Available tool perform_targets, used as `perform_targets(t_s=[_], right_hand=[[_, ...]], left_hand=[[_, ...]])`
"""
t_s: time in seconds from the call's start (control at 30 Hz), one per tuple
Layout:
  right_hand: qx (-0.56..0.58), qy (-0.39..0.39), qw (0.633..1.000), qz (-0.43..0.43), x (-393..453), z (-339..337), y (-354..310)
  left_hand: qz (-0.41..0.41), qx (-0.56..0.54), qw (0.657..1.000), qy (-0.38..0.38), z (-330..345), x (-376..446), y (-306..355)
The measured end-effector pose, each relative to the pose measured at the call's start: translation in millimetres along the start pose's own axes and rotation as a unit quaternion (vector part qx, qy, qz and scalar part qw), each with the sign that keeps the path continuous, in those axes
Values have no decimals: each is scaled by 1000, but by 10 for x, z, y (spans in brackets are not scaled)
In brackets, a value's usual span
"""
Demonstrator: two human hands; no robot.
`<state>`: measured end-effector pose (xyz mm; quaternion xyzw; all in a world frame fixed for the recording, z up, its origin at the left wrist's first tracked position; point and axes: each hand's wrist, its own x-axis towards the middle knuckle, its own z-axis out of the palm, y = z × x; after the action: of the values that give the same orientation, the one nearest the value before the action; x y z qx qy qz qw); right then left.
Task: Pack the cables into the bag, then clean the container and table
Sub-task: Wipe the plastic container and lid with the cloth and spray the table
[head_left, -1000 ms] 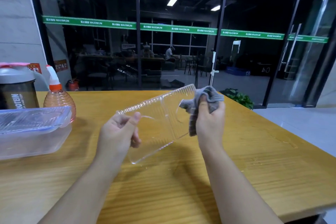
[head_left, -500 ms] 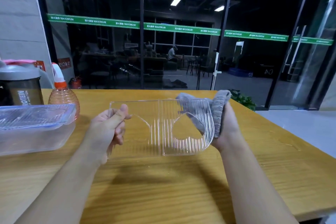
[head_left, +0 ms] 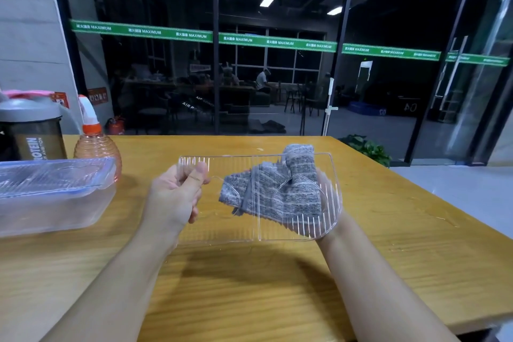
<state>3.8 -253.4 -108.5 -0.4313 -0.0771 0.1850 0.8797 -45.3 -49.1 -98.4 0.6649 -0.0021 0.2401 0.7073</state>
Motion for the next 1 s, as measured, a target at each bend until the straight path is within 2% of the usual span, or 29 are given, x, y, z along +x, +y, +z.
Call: perform_targets(t_s=[0.07, 0.23, 0.6, 0.8, 1.0], right_hand=[[4, -78, 997, 11, -96, 140, -64], [71, -123, 989, -44, -144, 211, -124], [151, -4, 981, -122, -74, 65, -205], [66, 47, 993, -81, -82, 208, -141], [-81, 28, 996, -9, -60, 466, 114]], left_hand=[[0, 6, 1000, 6, -11, 15, -1], [-11, 17, 1000, 1, -52, 44, -10], [-32, -29, 997, 58, -180, 106, -15], [-50, -134, 985, 92, -211, 116, 17], [-65, -260, 955, 131, -185, 86, 110]])
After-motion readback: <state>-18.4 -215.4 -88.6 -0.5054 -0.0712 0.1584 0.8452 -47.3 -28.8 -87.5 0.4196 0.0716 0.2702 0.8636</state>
